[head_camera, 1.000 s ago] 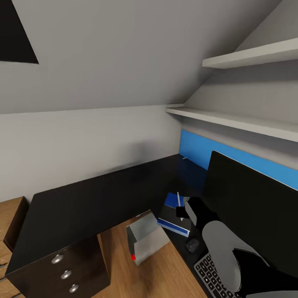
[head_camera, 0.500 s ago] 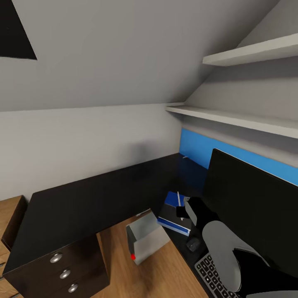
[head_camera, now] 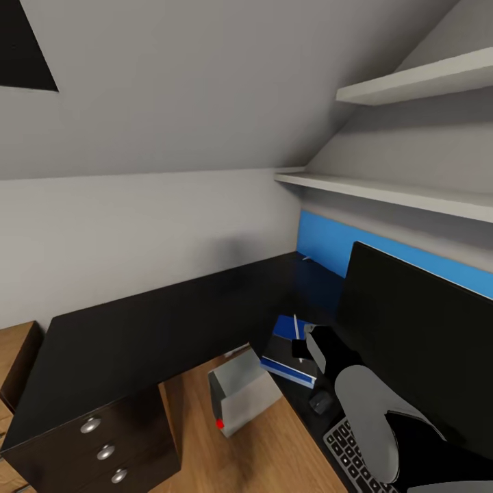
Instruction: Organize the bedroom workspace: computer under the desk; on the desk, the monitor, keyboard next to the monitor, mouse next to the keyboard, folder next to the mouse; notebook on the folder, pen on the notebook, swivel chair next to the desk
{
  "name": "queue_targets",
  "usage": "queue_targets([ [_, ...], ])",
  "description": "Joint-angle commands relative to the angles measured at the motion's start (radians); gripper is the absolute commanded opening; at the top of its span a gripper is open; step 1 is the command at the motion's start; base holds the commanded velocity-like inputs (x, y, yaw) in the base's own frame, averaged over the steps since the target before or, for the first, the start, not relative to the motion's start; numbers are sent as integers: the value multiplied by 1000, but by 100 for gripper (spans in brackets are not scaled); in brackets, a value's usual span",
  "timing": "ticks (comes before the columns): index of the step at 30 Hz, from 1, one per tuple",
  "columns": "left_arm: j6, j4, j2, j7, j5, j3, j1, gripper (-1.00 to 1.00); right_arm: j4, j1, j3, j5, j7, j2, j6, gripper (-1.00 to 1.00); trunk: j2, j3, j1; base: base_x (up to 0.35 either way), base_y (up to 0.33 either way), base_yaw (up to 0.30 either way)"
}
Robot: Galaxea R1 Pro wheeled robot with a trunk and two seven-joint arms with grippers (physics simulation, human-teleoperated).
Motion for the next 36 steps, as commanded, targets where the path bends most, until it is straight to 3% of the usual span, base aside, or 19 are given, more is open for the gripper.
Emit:
queue_targets([
  [1,0,-2,-1,2,-5,5,1,100,-1,-1,-8,9,2,1,1,-100,-8,-4,4,0,0,0],
  [33,0,-2,-1,1,-5,5,1,100,-1,-1,-8,9,2,1,-14,-100,-232,-105,127,0,0,0],
  [36,0,-2,-1,1,-5,5,1,100,-1,-1,-8,9,3,1,-14,-100,-232,-105,127,0,0,0],
])
